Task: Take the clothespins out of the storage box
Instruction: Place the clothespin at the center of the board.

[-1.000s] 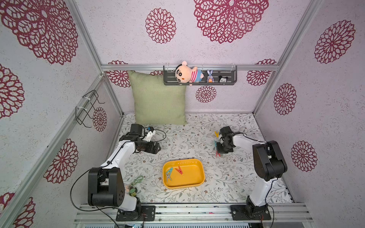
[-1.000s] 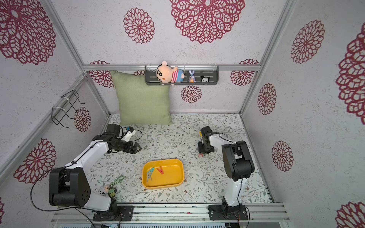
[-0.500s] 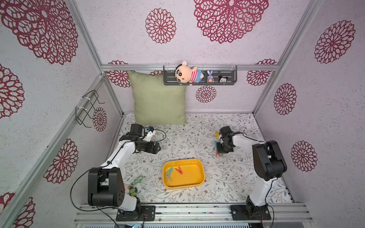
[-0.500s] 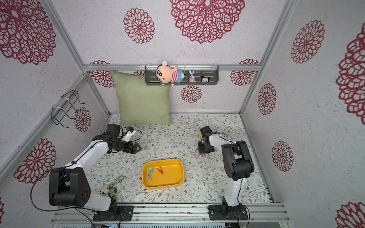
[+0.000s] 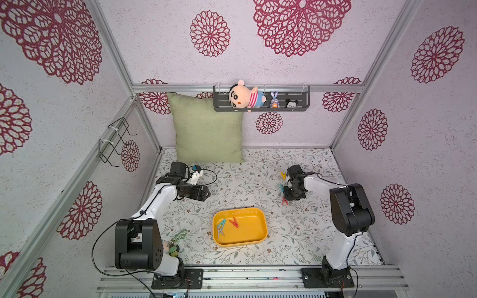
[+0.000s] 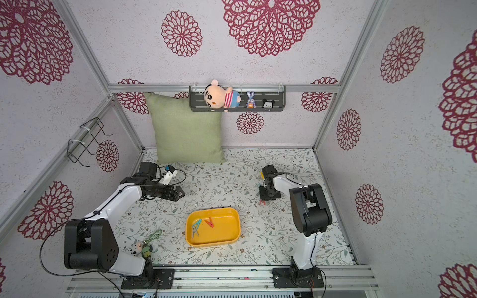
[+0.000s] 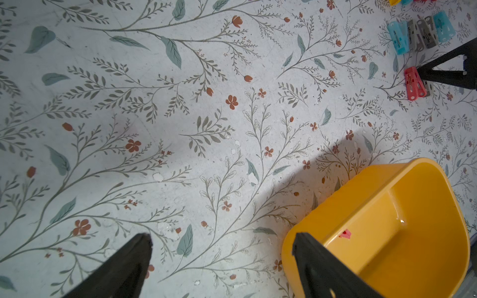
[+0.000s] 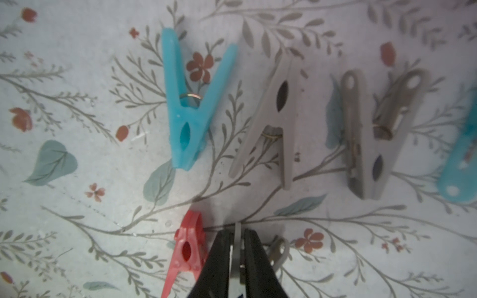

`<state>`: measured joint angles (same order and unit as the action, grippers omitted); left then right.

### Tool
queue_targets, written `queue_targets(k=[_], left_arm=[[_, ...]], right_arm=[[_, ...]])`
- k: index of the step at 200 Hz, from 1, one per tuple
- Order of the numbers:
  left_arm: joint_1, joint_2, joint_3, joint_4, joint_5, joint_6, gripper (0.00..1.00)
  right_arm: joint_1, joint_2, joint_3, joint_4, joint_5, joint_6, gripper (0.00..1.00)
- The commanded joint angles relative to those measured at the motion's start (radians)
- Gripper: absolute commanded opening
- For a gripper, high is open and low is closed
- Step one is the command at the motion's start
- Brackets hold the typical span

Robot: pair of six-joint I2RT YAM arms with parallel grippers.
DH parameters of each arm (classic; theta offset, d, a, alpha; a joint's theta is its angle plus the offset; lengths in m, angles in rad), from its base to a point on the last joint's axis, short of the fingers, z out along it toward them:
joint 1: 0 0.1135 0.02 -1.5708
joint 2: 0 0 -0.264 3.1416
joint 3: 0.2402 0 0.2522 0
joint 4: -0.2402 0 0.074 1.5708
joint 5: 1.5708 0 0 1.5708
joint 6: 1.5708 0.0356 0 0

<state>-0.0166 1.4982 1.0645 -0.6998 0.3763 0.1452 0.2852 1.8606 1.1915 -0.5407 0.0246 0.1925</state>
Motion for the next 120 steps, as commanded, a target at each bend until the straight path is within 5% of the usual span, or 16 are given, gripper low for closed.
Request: queue_targets(k=[1,80,120], left_arm=[[0.007,-0.022,-0.004,0.004,0.014,0.001,0.94],[0.009,-0.020,-0.002,0.005,0.014,0.000,0.94],[0.008,-0.020,-0.001,0.008,0.006,-0.002,0.94]], right_arm=[[-0.001,-0.030,0.045,-0.045,0.020,-0.015,0.19],[0.016,-0.197,0.133,-0.133,-0.031,0.031,0.28],[0.178,-0.322,0.180,-0.190,-0.029,0.108,0.29]])
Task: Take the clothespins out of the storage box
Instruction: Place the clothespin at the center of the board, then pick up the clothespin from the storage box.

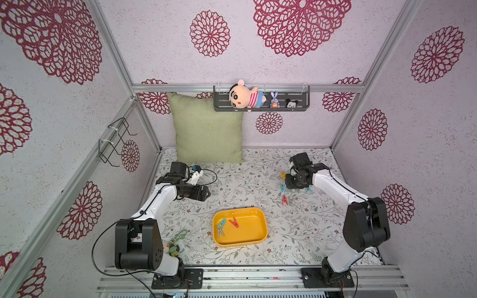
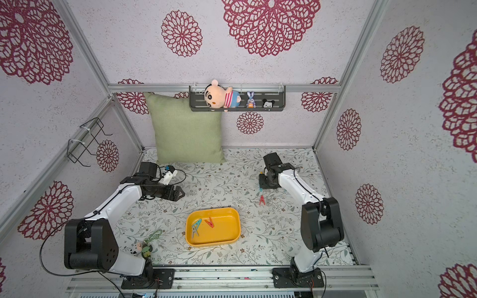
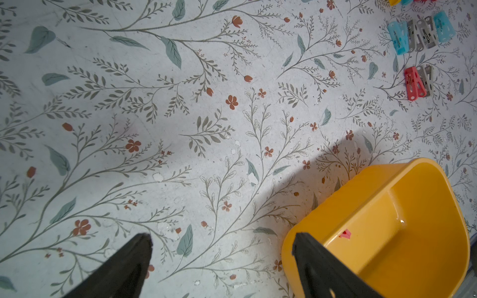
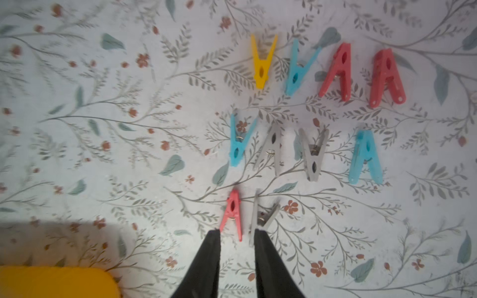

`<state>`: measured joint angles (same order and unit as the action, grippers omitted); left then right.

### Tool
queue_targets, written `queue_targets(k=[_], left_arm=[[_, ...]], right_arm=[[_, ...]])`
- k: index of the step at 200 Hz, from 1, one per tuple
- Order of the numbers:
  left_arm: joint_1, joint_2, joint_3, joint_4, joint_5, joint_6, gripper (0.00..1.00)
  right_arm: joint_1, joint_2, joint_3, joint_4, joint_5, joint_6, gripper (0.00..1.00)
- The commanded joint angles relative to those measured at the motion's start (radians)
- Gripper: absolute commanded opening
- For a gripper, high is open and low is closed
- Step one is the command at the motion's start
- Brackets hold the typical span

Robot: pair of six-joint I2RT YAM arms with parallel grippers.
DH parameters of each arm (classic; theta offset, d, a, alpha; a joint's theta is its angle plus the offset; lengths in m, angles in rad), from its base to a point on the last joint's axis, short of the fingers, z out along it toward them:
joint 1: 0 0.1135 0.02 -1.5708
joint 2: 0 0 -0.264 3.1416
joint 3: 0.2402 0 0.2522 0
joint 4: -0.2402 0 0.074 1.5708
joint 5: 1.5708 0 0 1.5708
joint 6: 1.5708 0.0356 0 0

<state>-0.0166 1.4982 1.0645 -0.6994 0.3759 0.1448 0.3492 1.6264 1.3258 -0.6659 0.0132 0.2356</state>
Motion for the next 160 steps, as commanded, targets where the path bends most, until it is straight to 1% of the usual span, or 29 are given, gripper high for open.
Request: queue_targets(k=[1,37,62,81,111,136,160], left_arm=[[0.008,-0.020,-0.001,0.008,0.006,-0.002,0.94],[0.012,-0.020,-0.002,0.011,-0.004,-0.006,0.94],[0.019,-0.020,-0.001,0.014,-0.006,-0.011,0.94],[0.025,-0.019,-0.001,0.017,-0.008,-0.014,0.94],[0.026,-0.018,-0.003,0.017,-0.007,-0.013,0.94],[0.027,-0.019,-0.005,0.017,-0.007,-0.011,0.94],[0.028,-0.020,-0.006,0.020,-0.008,-0.010,0.94]], right_arm=[[0.121,-0.090,0.046,-0.066,-0.017,0.066,0.29],[0.353,-0.118,0.050,-0.042,-0.026,0.142,0.29],[0.516,-0.080,0.058,-0.013,-0.003,0.154,0.29],[0.603,-0.029,0.051,0.021,-0.001,0.154,0.29],[0.675,0.075,0.041,0.071,-0.005,0.182,0.28],[0.698,0.161,0.050,0.085,0.037,0.236,0.26],[0.718,0.197,0.028,0.159,0.061,0.305,0.26]])
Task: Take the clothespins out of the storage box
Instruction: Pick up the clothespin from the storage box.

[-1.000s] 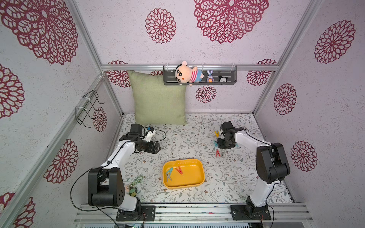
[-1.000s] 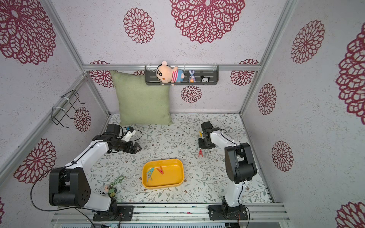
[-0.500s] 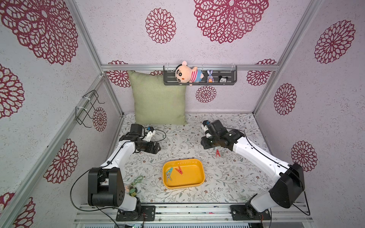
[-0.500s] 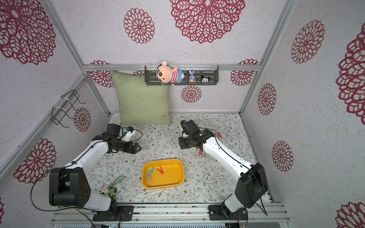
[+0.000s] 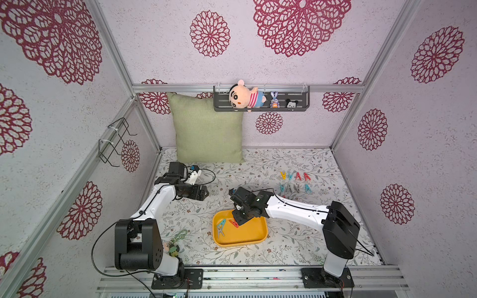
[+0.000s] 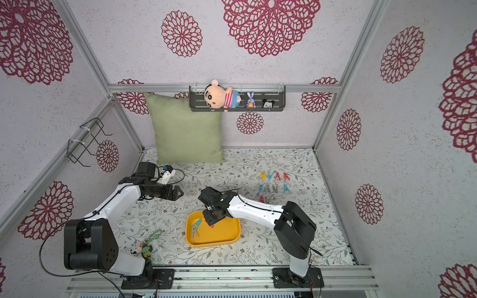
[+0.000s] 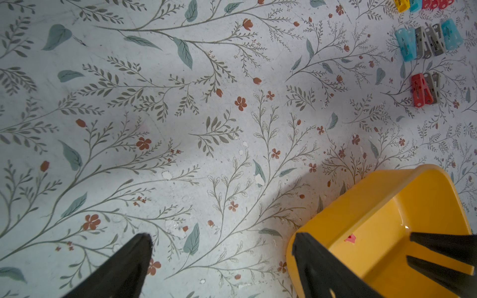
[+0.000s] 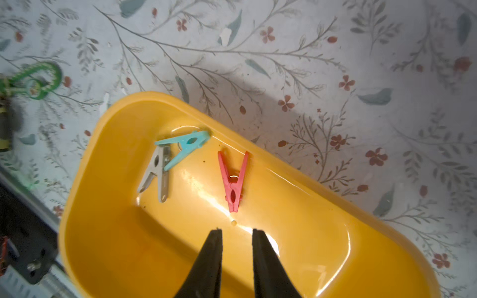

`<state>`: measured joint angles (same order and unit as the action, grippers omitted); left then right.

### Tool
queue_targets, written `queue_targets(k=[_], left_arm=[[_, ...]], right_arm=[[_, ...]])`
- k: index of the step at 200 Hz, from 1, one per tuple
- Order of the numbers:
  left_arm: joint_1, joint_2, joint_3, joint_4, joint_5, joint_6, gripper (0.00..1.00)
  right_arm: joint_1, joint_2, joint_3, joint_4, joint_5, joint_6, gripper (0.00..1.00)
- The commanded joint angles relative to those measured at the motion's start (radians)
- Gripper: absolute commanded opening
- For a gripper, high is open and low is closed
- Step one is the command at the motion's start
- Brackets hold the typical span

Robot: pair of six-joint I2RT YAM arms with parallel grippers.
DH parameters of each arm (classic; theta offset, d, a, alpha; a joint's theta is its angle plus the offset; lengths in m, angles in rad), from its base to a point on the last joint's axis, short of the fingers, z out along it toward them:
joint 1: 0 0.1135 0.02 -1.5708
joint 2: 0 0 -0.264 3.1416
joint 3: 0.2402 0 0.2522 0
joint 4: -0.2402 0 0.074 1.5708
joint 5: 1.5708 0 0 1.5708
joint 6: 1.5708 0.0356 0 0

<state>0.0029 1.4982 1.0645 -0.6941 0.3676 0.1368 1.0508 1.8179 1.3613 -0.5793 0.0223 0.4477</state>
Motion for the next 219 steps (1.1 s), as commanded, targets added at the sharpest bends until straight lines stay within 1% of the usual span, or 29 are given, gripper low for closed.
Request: queue_targets(k=[1,39,64,116,219], left_arm=[[0.008,-0.020,-0.007,0.014,0.001,-0.002,0.94],[0.008,-0.022,-0.008,0.015,0.002,0.000,0.94],[0.008,-0.021,-0.008,0.015,0.006,0.000,0.94],[0.008,-0.024,-0.010,0.015,0.009,0.000,0.94],[0.008,-0.026,-0.009,0.015,0.013,0.001,0.94]], right_arm=[[0.017,0.005,-0.009,0.075,0.053,0.096,0.26],[0.032,0.014,-0.073,0.180,0.112,0.197,0.25],[0.045,0.029,-0.091,0.216,0.165,0.232,0.25],[0.058,0.082,-0.090,0.243,0.172,0.240,0.25],[0.062,0.129,-0.092,0.248,0.174,0.241,0.22]])
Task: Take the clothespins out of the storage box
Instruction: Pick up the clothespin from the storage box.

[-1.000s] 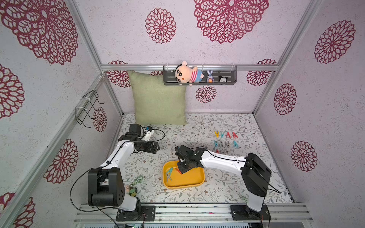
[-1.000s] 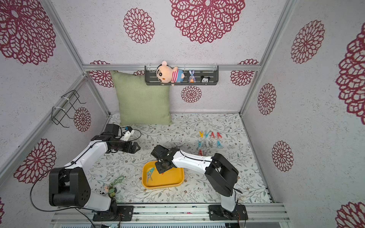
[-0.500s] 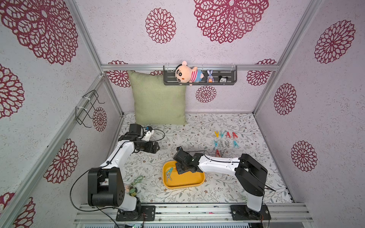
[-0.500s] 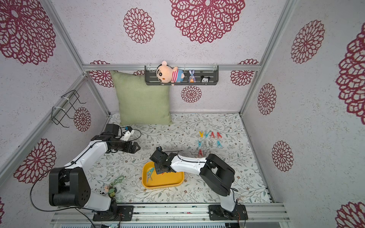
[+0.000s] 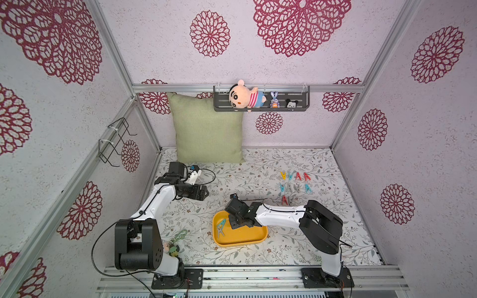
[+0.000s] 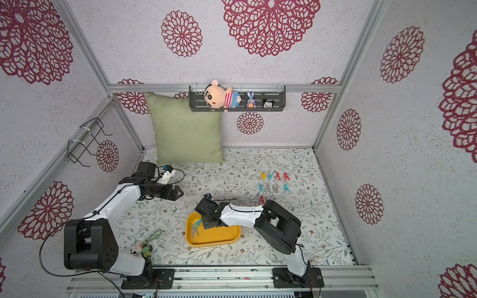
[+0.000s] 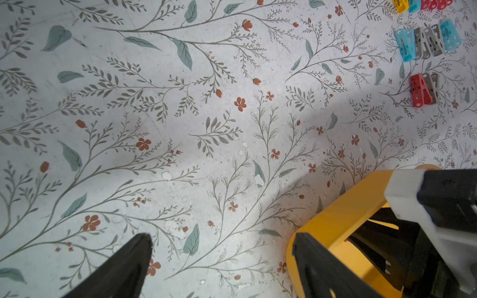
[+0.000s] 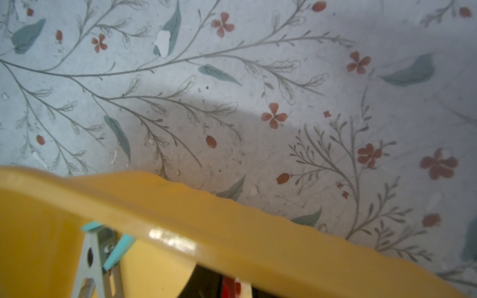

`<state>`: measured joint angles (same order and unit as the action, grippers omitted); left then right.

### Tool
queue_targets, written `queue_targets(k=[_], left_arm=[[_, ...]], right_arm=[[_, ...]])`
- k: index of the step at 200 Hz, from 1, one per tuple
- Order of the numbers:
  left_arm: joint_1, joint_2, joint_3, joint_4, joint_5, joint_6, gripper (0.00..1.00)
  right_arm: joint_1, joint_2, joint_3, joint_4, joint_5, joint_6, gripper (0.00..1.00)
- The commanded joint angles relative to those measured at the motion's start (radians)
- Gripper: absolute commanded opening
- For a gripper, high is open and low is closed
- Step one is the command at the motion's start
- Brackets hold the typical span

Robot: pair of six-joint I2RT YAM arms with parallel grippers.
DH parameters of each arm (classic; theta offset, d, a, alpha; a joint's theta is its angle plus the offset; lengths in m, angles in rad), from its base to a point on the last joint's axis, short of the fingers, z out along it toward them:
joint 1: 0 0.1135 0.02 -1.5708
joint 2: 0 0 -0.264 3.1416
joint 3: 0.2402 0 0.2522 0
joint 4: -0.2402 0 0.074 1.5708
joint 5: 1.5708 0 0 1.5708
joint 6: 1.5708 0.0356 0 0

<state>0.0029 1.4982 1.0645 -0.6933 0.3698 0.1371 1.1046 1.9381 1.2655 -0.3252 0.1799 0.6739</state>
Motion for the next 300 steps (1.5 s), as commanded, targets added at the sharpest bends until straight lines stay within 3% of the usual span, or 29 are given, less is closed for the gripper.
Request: queue_targets(k=[1,71,130,230,258,300], left_arm=[[0.008,-0.026,-0.009,0.014,0.011,0.001,0.94],[0.008,-0.028,-0.010,0.014,0.012,0.000,0.94],[0.008,-0.026,-0.007,0.014,0.015,-0.001,0.94],[0.008,-0.018,-0.006,0.012,0.018,-0.002,0.94],[0.008,-0.017,-0.005,0.014,0.020,-0.002,0.94],[0.008,-0.021,-0.006,0.015,0.015,-0.001,0.94]], right_arm=[[0.008,0.010,0.004,-0.006,0.017,0.015,0.23],[0.009,0.025,-0.002,-0.006,0.000,0.016,0.20],[0.019,-0.034,-0.001,-0.026,0.035,0.019,0.00],[0.036,-0.306,-0.031,-0.034,0.105,-0.032,0.00],[-0.040,-0.375,-0.025,-0.124,0.115,-0.007,0.00],[-0.261,-0.473,-0.065,-0.275,0.091,-0.006,0.00]])
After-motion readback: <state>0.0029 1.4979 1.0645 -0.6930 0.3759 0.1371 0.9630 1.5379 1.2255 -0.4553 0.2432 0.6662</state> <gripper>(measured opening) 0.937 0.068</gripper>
